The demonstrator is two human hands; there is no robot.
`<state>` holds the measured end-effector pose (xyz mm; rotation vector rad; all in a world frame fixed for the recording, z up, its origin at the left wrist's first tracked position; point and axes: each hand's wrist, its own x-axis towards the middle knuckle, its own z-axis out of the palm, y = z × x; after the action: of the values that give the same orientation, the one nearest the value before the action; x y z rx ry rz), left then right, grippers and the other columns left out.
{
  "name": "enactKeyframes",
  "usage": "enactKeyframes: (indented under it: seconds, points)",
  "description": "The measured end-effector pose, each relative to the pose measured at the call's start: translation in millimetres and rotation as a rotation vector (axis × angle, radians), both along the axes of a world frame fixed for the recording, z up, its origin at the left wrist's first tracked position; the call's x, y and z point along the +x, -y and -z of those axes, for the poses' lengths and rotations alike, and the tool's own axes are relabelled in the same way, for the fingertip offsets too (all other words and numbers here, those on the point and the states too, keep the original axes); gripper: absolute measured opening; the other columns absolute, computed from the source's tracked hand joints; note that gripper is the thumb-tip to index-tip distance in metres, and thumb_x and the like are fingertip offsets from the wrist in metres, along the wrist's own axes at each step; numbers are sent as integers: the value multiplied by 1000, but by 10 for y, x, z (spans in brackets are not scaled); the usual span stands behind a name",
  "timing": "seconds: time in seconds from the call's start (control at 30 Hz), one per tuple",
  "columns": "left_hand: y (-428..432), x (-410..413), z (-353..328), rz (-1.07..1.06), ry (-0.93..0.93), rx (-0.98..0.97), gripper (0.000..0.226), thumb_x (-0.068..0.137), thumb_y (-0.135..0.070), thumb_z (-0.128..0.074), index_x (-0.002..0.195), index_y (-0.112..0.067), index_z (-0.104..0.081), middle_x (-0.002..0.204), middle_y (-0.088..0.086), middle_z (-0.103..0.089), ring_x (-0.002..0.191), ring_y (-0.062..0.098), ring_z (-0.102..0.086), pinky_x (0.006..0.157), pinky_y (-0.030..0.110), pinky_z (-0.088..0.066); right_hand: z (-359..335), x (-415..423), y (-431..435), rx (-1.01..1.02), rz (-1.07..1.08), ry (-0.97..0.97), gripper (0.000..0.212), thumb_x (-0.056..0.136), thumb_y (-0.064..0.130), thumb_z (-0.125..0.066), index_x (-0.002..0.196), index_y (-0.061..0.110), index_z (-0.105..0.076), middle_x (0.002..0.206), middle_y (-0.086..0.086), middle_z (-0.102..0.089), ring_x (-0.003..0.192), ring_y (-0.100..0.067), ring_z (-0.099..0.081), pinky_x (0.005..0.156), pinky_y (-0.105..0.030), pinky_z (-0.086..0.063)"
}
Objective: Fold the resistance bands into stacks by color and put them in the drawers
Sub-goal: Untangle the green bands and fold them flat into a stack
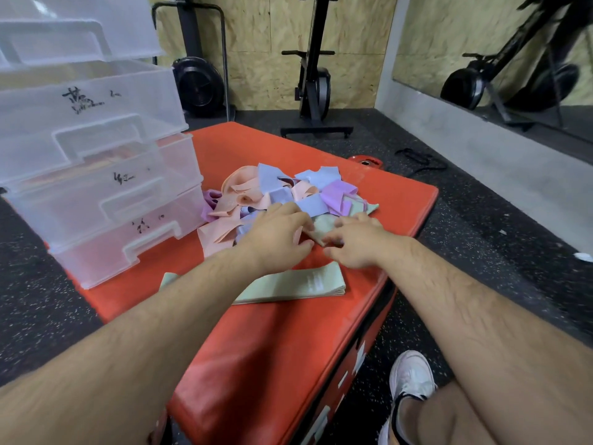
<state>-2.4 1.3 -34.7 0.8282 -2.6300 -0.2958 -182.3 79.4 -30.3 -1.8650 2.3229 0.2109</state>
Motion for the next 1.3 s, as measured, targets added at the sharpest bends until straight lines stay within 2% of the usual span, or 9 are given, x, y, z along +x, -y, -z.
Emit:
enactKeyframes:
  seconds: [0.1,0.43,0.57,0.63,0.77,0.97,1.07,1.17,1.3]
  points:
    - [36,-102,-13,-17,9,25,30,83,-40,-58,110,-28,-66,112,-6,-58,112,20,-50,95,39,-41,27,-87,62,-66,17,-9,47,96,56,-43,136,32,-54,148,5,-45,140,-33,-28,113,-47,-26]
    - [163,-91,-213,-96,-225,151,36,90,-33,-65,124,-21,-60,124,-3,-59,113,17,-55,95,35,-44,-327,-165,195,-655,-62,339,37,95,33,-43,122,29,-68,130,10,-63,122,-25,-52,107,-47,-38]
    - [172,-6,-356,-100,-419,208,49,90,-36,-67,135,-24,-52,128,-12,-51,111,7,-54,92,24,-41,-582,-11,180,-912,-148,445,31,95,13,-52,118,19,-72,122,7,-66,117,-19,-56,103,-31,-39]
    - [164,42,-421,-67,-531,272,53,88,-41,-69,136,-35,-47,128,-18,-48,115,4,-52,92,28,-47,-713,104,140,-994,-155,522,29,93,8,-54,113,18,-74,115,12,-66,112,-10,-56,99,-21,-38]
    - [85,151,-580,-2,-683,365,60,85,-43,-75,136,-45,-43,131,-22,-51,119,1,-55,89,43,-56,-870,312,53,-990,-186,690,28,90,5,-62,110,20,-74,109,13,-65,105,-2,-59,90,-15,-44]
    - [-29,296,-691,31,-718,365,54,85,-32,-77,131,-41,-49,116,-18,-64,95,5,-69,83,40,-58,-889,551,30,-923,-211,814,36,88,0,-63,112,25,-71,111,4,-65,95,1,-62,81,-12,-46]
    - [-37,360,-716,32,-778,420,46,89,-23,-73,127,-38,-52,110,-9,-66,88,9,-69,71,32,-57,-891,638,53,-915,-198,962,44,88,8,-66,123,35,-63,113,8,-65,91,-9,-66,75,-28,-52]
    - [-47,406,-726,51,-824,489,46,89,-17,-70,127,-33,-50,111,-1,-65,89,13,-67,64,26,-54,-860,686,89,-877,-204,1031,49,91,14,-66,131,40,-54,120,9,-65,98,-15,-67,87,-38,-55]
    - [18,472,-720,8,-888,478,40,89,-14,-68,121,-33,-53,107,-1,-67,90,19,-67,72,37,-58,-799,728,145,-853,-234,1058,47,94,2,-56,131,32,-55,117,10,-69,104,-19,-65,90,-29,-52]
